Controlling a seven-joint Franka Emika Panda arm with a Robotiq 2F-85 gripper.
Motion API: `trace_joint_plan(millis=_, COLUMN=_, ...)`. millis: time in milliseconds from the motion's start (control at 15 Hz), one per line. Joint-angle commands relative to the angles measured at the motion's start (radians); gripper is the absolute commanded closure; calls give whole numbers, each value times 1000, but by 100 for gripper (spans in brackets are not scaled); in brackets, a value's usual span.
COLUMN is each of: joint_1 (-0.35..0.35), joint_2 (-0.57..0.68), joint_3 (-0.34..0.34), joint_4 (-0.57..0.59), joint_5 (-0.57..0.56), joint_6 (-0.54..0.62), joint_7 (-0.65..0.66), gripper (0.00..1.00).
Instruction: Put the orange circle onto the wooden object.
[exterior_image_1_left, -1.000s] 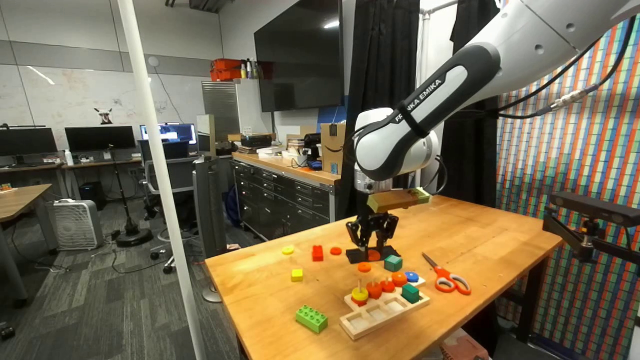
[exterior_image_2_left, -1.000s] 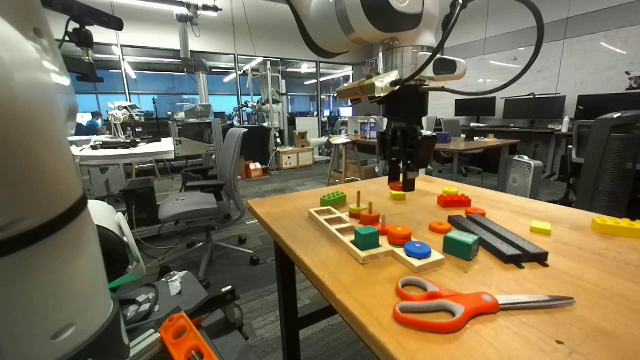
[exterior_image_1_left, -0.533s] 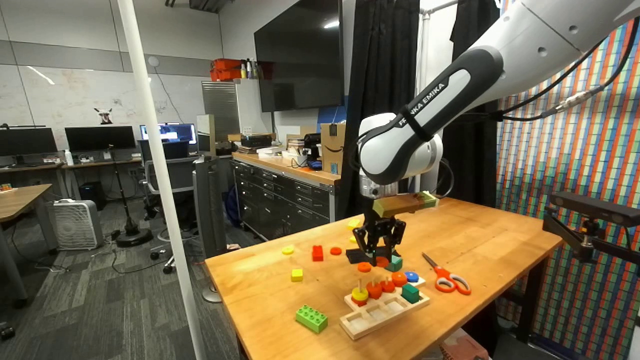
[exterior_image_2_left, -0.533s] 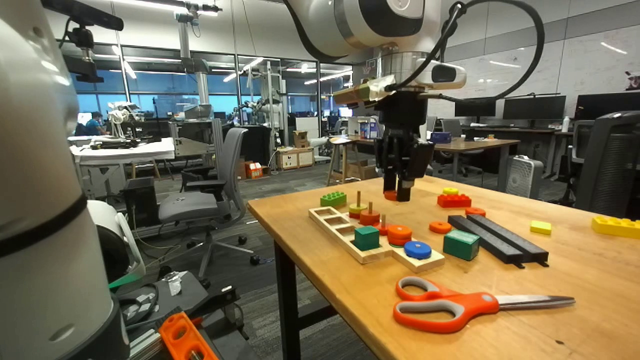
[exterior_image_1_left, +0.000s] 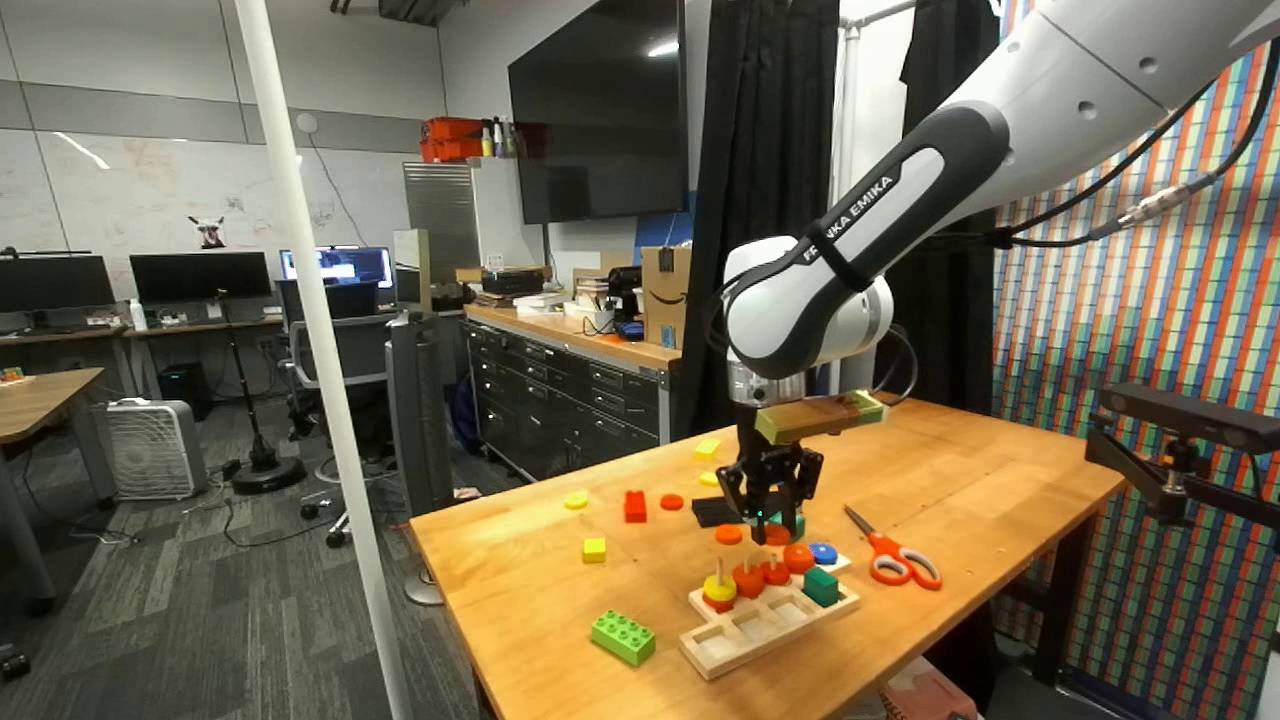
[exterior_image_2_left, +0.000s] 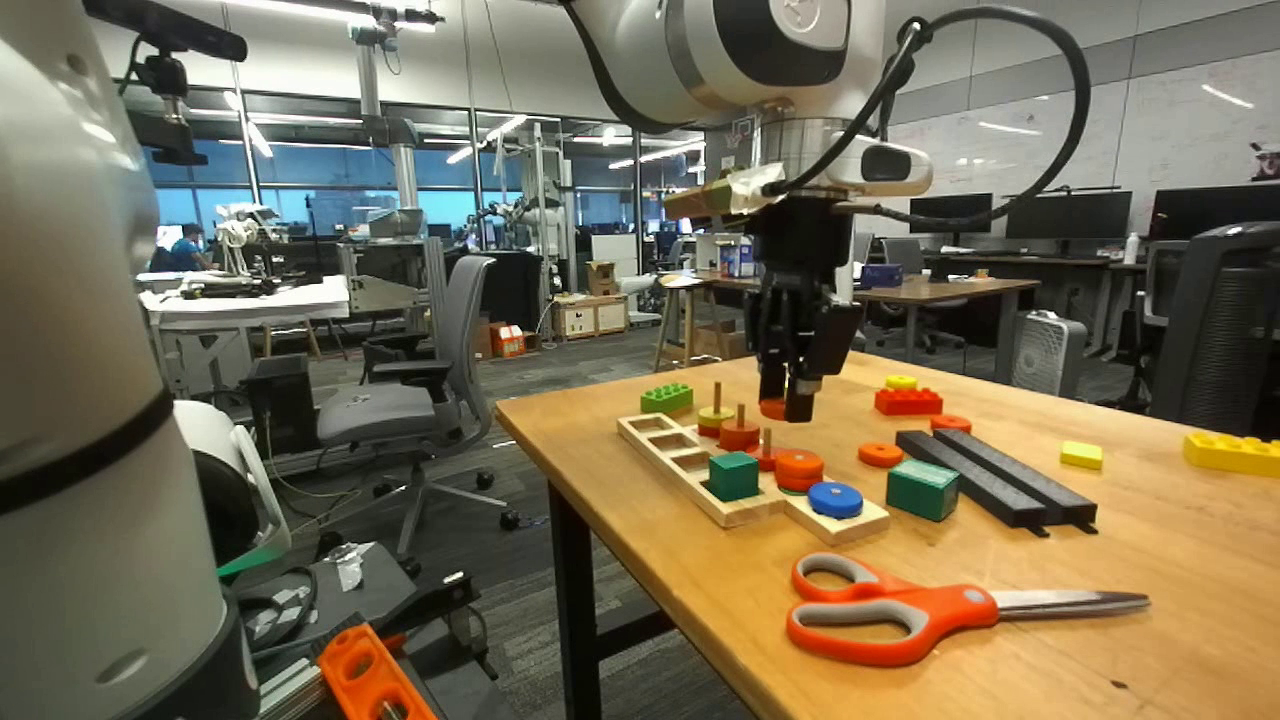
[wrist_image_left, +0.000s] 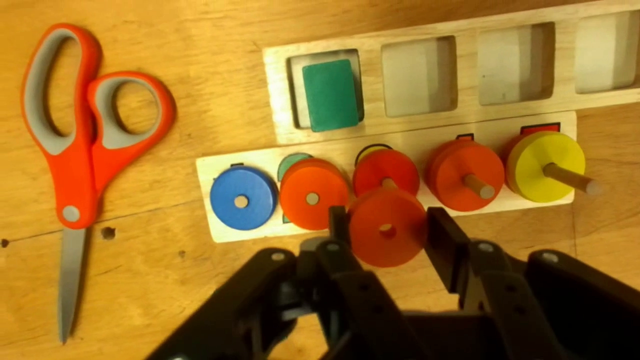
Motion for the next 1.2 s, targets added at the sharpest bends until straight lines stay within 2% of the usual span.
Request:
trace_joint_plan(millis=0, joint_1=-3, joint_2=-37, joint_3=-6, joint_4=-21, joint_5=-1, joint_6=-13, joint_7=9, gripper=82)
trace_joint_plan(millis=1133, joint_1=2, joint_2=-23, joint_3=-13, joint_4=-31, joint_5=103, joint_6=-11, joint_7=-32, gripper=82)
